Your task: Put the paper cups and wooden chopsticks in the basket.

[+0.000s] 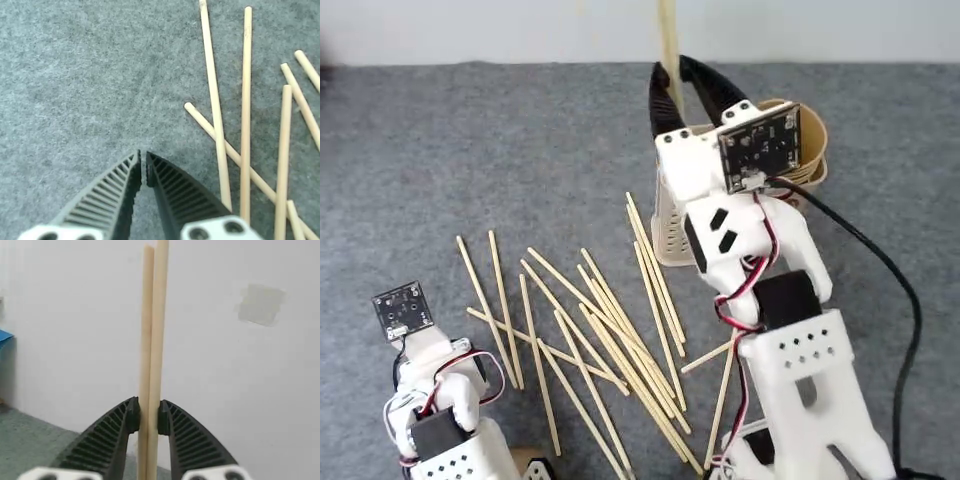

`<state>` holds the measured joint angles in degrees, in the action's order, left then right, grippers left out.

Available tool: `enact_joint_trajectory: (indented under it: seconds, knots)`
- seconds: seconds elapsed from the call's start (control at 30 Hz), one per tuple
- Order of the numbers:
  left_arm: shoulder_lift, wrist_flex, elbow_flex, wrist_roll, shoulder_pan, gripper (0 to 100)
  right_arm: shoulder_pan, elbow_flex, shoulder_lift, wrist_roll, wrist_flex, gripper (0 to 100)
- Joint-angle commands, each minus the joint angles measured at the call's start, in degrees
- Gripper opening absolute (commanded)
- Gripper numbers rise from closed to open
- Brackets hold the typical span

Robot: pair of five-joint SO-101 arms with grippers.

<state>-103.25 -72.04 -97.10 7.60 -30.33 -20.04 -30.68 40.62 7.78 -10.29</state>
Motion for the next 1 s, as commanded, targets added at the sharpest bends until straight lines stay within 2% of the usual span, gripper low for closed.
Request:
enact_joint_trajectory:
  seconds: [0.0,0.33,0.47,0.7,0.97]
  knots:
    - [-0.79,0.18,0.66,-0.09,0.18,2,2.51,-1.58,-3.12,0.79,6.55,0.8]
    - [-0.79,0.18,0.66,-0.09,0.18,2,4.26,-12.40,-11.21,0.44,20.62,0.8]
    - [-0.79,0.18,0.66,-0.09,0.18,2,4.26,-15.30,-11.82,0.44,21.14,1.1]
    - [-0.79,0.18,0.66,-0.09,0.18,2,3.91,-15.12,-4.62,-1.85,10.59,20.7]
    - [-0.79,0.18,0.66,-0.09,0.18,2,2.59,-2.02,2.77,-6.68,-18.59,15.9]
